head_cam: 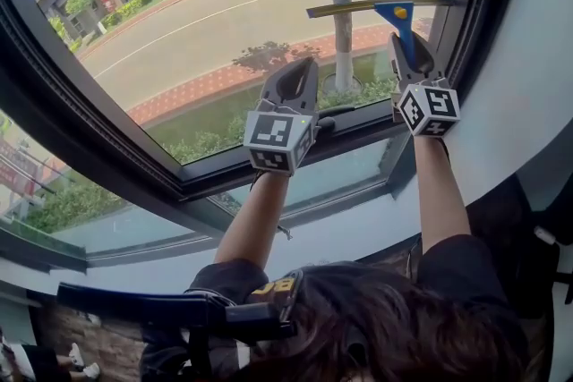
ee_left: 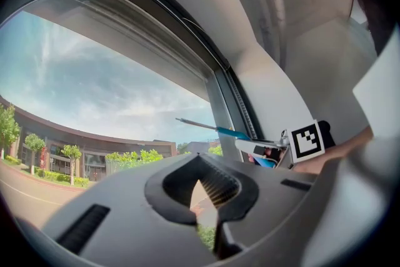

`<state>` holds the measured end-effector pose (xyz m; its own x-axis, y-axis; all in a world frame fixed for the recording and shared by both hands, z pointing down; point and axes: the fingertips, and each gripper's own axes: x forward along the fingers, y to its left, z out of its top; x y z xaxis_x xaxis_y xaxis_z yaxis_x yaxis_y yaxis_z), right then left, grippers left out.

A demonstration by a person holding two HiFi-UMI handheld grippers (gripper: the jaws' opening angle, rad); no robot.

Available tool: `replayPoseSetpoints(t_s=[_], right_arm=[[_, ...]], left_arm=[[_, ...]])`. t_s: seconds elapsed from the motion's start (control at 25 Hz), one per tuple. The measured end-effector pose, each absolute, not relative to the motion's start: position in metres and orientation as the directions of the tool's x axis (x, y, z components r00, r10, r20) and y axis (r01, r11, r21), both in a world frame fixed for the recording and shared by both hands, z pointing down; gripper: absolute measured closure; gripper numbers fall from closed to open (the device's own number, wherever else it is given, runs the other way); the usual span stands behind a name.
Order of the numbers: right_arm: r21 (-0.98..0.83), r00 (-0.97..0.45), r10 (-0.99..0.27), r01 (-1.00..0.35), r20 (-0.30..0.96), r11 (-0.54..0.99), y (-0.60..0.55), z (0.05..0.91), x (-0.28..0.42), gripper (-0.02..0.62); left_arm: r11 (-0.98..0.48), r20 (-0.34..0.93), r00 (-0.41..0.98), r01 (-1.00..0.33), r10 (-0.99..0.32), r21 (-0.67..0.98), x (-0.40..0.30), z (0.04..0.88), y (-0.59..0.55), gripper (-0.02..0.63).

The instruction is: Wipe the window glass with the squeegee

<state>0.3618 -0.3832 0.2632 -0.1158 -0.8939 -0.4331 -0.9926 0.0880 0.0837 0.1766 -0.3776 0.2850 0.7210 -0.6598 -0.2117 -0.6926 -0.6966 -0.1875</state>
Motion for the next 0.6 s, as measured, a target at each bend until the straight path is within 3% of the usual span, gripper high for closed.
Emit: replayPoseSetpoints(t_s=[0.6], right_arm=[[0.058, -0.110, -0.939, -0.994, -0.325, 0.096, -0.377, 0.320, 0.363, 0.454]], left_arm=[[-0.689, -0.169, 0.707, -0.707, -0.686, -0.158, 0.163, 0.306, -0.376, 0.604]])
